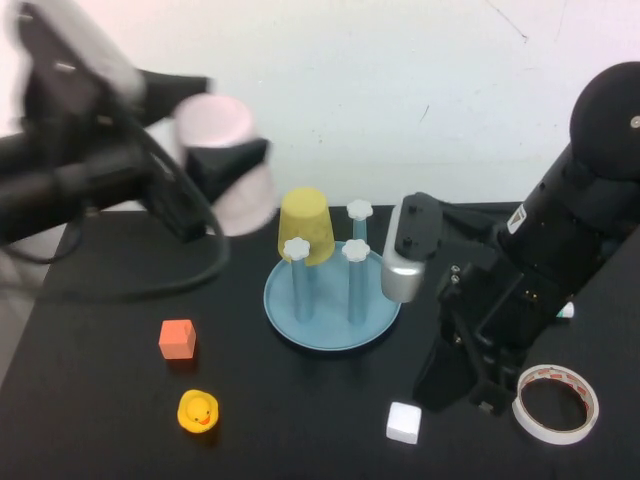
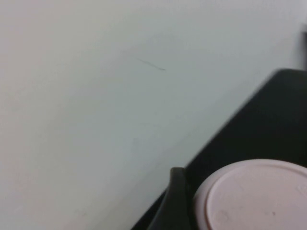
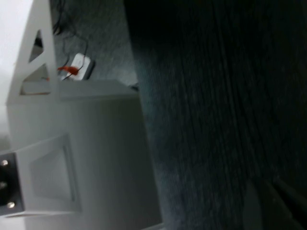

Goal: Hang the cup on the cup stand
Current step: Place the cup on the cup holder

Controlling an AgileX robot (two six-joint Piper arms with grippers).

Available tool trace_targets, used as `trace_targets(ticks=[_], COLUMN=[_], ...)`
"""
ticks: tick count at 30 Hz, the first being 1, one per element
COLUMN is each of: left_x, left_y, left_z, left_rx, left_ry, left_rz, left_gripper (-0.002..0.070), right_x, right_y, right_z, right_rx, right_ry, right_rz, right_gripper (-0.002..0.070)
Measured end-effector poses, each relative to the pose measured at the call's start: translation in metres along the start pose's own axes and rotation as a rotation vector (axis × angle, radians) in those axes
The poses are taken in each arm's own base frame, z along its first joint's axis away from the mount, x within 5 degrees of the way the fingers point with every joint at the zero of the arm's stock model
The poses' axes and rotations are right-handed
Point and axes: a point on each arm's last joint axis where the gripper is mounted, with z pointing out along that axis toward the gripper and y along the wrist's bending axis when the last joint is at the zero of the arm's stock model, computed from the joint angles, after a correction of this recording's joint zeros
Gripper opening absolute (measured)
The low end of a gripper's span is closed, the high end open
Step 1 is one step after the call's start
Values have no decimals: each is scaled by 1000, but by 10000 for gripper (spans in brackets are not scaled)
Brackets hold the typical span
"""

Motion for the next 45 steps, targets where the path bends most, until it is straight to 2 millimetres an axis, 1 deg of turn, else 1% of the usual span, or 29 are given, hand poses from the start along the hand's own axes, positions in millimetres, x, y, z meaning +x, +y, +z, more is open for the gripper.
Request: trace_targets(ticks=[2, 5, 9, 10, 15, 18, 26, 29, 33, 41, 45], left_x=[12, 26, 43, 49, 63, 75, 105, 109, 119, 145, 158], left_y=[8, 22, 43, 47, 68, 76, 81, 81, 82, 80, 82], left_z=[21, 49, 84, 92, 124, 142, 191, 204, 215, 228, 233], left_rx=[82, 161, 215, 224, 264, 294, 392, 410, 415, 396, 357], left_ry=[1, -5, -16, -16, -48, -63, -118, -140, -144, -98, -59], left_rz=[27, 42, 39, 35, 34, 29, 43, 63, 68, 46, 30], left_gripper=[547, 547, 547, 547, 547, 546, 546, 546, 546, 546, 546], right_x=[1, 1, 2, 2, 2, 2, 2, 2, 2, -2, -3], right_y=[1, 2, 7, 7, 8, 8, 8, 8, 8, 7, 7], right_z=[-1, -3, -10, -11, -12, -12, -12, -12, -12, -12, -12], right_rx=[-6, 2, 21, 22, 27, 27, 27, 25, 23, 39, 33], right_ry=[10, 11, 4, 3, 5, 5, 4, 4, 2, -43, -56], right_rz=[23, 43, 71, 76, 111, 123, 148, 150, 150, 157, 162], right_gripper=[17, 10, 8, 8, 6, 6, 6, 6, 6, 6, 6])
